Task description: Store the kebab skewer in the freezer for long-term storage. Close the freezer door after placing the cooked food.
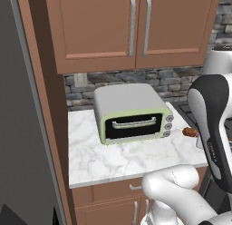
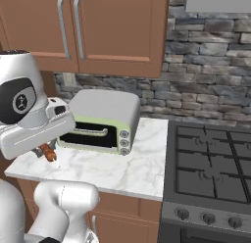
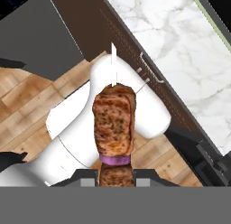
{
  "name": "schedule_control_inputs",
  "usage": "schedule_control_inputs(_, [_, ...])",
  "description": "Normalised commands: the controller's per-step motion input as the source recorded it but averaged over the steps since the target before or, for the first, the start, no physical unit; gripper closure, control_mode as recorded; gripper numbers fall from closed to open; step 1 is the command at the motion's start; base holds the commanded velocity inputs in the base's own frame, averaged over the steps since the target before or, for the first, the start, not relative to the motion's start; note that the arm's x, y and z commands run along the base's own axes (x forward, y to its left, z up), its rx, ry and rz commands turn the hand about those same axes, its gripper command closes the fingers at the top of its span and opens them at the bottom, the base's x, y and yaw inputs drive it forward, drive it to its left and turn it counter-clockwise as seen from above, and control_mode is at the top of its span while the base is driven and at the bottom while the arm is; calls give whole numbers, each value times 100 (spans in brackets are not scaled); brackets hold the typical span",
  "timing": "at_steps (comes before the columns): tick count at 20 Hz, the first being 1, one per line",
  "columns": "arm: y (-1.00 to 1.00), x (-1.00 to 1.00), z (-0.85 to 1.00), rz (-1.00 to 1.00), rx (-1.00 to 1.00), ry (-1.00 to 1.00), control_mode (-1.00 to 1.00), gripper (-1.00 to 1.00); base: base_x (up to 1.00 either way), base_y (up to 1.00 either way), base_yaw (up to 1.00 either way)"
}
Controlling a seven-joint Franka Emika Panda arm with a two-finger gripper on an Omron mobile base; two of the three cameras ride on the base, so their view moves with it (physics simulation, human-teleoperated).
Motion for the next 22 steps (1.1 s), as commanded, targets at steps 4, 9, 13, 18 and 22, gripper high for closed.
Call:
schedule_control_inputs(4, [0,0,0,0,0,0,-100,100,0,0,0])
schedule_control_inputs(9, [0,0,0,0,0,0,-100,100,0,0,0])
schedule_control_inputs(13, [0,0,0,0,0,0,100,100,0,0,0])
schedule_control_inputs(18, [0,0,0,0,0,0,100,100,-26,0,0])
schedule_control_inputs(22, [0,0,0,0,0,0,100,100,-66,0,0])
